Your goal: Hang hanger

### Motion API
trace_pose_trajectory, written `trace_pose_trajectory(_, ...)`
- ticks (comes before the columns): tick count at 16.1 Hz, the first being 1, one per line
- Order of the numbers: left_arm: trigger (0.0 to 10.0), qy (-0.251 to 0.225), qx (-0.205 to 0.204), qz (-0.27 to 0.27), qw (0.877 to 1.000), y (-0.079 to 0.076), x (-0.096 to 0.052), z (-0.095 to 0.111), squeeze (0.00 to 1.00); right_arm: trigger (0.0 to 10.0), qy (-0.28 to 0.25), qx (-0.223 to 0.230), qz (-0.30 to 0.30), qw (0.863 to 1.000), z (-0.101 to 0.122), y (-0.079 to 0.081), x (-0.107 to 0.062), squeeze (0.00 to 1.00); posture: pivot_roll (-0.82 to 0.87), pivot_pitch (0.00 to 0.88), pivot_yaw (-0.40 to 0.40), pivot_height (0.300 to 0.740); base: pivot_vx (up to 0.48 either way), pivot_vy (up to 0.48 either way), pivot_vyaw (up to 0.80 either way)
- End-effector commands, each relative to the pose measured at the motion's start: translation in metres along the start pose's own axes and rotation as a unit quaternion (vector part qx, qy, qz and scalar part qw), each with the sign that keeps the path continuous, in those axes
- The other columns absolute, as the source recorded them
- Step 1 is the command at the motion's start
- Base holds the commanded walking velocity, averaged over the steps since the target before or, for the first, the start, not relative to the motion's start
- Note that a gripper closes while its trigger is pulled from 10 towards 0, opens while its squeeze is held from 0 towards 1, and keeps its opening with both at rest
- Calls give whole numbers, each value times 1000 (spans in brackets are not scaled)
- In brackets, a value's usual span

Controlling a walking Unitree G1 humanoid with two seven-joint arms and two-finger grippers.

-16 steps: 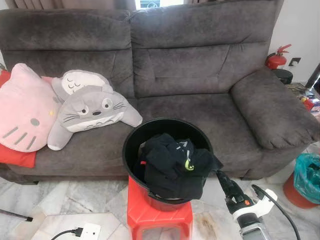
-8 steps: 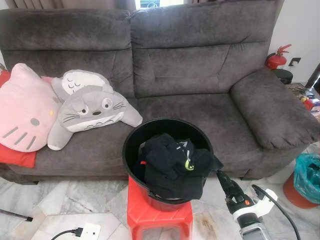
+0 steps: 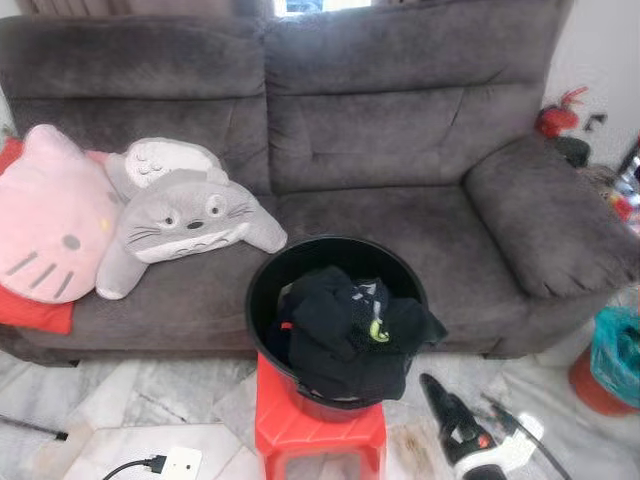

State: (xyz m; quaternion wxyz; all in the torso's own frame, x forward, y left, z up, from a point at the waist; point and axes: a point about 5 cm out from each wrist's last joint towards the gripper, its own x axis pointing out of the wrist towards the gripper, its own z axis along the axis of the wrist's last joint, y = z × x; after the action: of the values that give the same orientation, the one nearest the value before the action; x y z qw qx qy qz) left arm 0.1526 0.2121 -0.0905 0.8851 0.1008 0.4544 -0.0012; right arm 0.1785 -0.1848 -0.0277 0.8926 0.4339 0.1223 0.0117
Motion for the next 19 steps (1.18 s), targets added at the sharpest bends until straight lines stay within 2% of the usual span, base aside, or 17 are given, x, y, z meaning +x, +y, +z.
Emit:
trace_pose_trajectory(1,10000,9,7,-2,1000,1,-1,-5,0,10000,-10,-5,7,1000,4,5,4,0,-209,0,55,740,0,0,0)
trace_pose_trajectory(5,10000,8,7,-3,1000,0,-1,-5,0,10000,-22,-6,8,1000,7,9,0,0,-207,0,53,740,0,0,0)
trace_pose_trajectory(8,10000,8,8,-3,1000,0,-1,-5,0,10000,-85,9,29,996,26,18,3,0,-208,0,54,740,0,0,0)
trace_pose_trajectory(10,10000,8,9,-3,1000,0,-1,-5,0,10000,-116,3,11,993,35,18,2,0,-208,0,54,740,0,0,0)
trace_pose_trajectory(14,10000,8,8,-3,1000,0,-1,-4,0,10000,-108,-9,21,994,38,28,8,0,-207,0,58,740,0,0,0)
trace_pose_trajectory(19,10000,6,8,-3,1000,0,0,-2,0,10000,-86,-24,18,996,39,28,18,0,-206,0,59,740,0,0,0)
